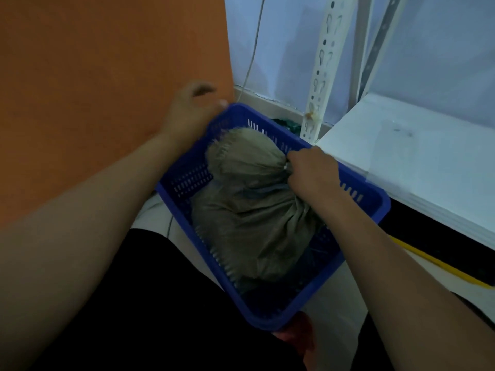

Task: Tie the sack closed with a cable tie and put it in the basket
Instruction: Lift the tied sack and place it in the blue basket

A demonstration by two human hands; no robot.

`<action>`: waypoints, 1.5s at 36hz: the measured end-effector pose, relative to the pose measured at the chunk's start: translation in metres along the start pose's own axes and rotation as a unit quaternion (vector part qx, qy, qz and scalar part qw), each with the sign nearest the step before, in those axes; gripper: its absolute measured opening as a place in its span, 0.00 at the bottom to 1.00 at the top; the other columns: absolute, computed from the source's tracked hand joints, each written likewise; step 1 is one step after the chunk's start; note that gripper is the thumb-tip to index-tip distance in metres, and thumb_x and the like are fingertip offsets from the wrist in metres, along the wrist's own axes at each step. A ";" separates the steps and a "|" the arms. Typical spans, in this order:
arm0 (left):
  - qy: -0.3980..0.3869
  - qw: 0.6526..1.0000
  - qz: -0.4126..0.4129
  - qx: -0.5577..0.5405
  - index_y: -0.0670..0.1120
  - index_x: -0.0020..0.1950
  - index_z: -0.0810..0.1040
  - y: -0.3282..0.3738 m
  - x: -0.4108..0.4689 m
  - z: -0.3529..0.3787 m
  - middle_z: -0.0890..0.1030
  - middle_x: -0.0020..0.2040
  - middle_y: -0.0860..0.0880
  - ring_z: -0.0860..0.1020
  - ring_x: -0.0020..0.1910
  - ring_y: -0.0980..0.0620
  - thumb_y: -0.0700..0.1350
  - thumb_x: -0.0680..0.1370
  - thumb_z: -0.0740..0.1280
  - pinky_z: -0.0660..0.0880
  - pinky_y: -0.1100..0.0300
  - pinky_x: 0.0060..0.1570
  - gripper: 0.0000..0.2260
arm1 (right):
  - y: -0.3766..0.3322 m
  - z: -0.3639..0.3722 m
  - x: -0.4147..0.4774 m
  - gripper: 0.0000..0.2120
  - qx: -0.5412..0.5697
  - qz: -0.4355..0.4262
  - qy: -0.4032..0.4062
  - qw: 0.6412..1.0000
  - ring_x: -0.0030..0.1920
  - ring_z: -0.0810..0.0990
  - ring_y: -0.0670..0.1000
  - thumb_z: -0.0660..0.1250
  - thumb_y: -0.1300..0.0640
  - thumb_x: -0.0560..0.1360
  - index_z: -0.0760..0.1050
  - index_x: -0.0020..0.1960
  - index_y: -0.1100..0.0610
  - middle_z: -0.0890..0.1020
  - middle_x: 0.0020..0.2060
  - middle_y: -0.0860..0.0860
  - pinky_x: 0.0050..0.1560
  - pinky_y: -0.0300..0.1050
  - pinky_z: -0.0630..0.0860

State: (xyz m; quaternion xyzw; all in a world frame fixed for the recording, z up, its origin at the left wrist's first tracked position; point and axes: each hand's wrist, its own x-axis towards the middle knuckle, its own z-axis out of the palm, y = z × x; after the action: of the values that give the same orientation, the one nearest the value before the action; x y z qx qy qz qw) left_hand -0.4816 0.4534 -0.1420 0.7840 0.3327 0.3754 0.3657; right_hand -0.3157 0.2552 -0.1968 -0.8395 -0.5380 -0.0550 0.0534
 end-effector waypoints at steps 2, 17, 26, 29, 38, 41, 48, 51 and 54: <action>-0.153 0.978 0.060 0.124 0.53 0.74 0.71 0.011 -0.011 0.010 0.72 0.72 0.54 0.70 0.69 0.59 0.55 0.74 0.77 0.68 0.71 0.66 0.31 | -0.011 0.001 0.007 0.11 -0.008 -0.031 0.046 0.998 0.54 0.78 0.59 0.66 0.59 0.76 0.79 0.58 0.57 0.83 0.49 0.57 0.47 0.50 0.70; -0.297 0.892 0.089 0.329 0.52 0.40 0.73 -0.019 -0.011 0.039 0.77 0.37 0.53 0.77 0.37 0.52 0.46 0.74 0.72 0.72 0.54 0.35 0.09 | 0.010 0.043 0.005 0.31 0.106 0.056 -0.034 0.992 0.67 0.72 0.60 0.69 0.48 0.77 0.61 0.76 0.49 0.72 0.69 0.56 0.60 0.60 0.74; -0.371 0.839 0.019 0.397 0.55 0.48 0.74 -0.056 -0.031 0.058 0.81 0.50 0.50 0.78 0.46 0.49 0.54 0.76 0.71 0.71 0.55 0.45 0.07 | 0.031 0.080 -0.010 0.39 0.005 0.091 -0.159 0.983 0.68 0.72 0.62 0.68 0.48 0.78 0.50 0.81 0.50 0.73 0.68 0.60 0.59 0.60 0.75; -0.395 0.821 0.009 0.413 0.56 0.54 0.74 -0.061 -0.036 0.068 0.81 0.57 0.49 0.78 0.51 0.46 0.51 0.75 0.72 0.71 0.53 0.49 0.11 | 0.038 0.086 -0.011 0.48 0.032 0.109 -0.202 0.973 0.72 0.67 0.64 0.71 0.45 0.75 0.43 0.82 0.49 0.67 0.72 0.60 0.65 0.65 0.72; -0.430 0.754 -0.004 0.497 0.58 0.82 0.34 -0.076 -0.039 0.075 0.35 0.83 0.48 0.38 0.82 0.43 0.69 0.66 0.75 0.40 0.30 0.76 0.61 | 0.014 0.062 0.006 0.50 0.168 0.000 -0.135 0.976 0.82 0.37 0.55 0.68 0.33 0.73 0.40 0.82 0.42 0.41 0.83 0.50 0.78 0.66 0.44; -0.429 0.763 -0.005 0.483 0.58 0.82 0.36 -0.078 -0.045 0.082 0.36 0.83 0.48 0.37 0.82 0.43 0.71 0.68 0.72 0.39 0.29 0.75 0.57 | 0.006 0.074 0.005 0.35 0.157 0.032 -0.155 0.975 0.82 0.40 0.57 0.59 0.42 0.82 0.45 0.82 0.42 0.44 0.83 0.52 0.77 0.70 0.44; -0.432 0.731 -0.065 0.525 0.55 0.83 0.42 -0.090 -0.062 0.089 0.40 0.84 0.45 0.40 0.82 0.40 0.69 0.73 0.69 0.41 0.27 0.74 0.50 | 0.015 0.120 -0.013 0.28 0.123 0.115 -0.242 0.956 0.81 0.46 0.62 0.52 0.46 0.85 0.49 0.82 0.49 0.46 0.82 0.55 0.76 0.72 0.52; -0.435 0.729 -0.077 0.523 0.56 0.83 0.46 -0.095 -0.070 0.096 0.43 0.84 0.44 0.43 0.82 0.40 0.67 0.74 0.69 0.43 0.26 0.74 0.47 | 0.020 0.132 -0.020 0.27 0.132 0.133 -0.275 0.943 0.80 0.51 0.62 0.51 0.46 0.85 0.51 0.81 0.50 0.48 0.82 0.55 0.74 0.71 0.58; -0.439 0.721 -0.085 0.529 0.57 0.83 0.46 -0.103 -0.076 0.101 0.44 0.84 0.45 0.44 0.82 0.40 0.67 0.76 0.66 0.44 0.27 0.75 0.44 | 0.023 0.140 -0.024 0.28 0.165 0.152 -0.315 0.922 0.81 0.48 0.62 0.50 0.46 0.85 0.48 0.83 0.49 0.45 0.83 0.53 0.76 0.69 0.55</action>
State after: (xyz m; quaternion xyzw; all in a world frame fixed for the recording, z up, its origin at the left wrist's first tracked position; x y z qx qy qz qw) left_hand -0.4607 0.4129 -0.2981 0.8951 0.3449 -0.2813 0.0267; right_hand -0.3001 0.2453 -0.3396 -0.8644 -0.3945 0.3107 0.0267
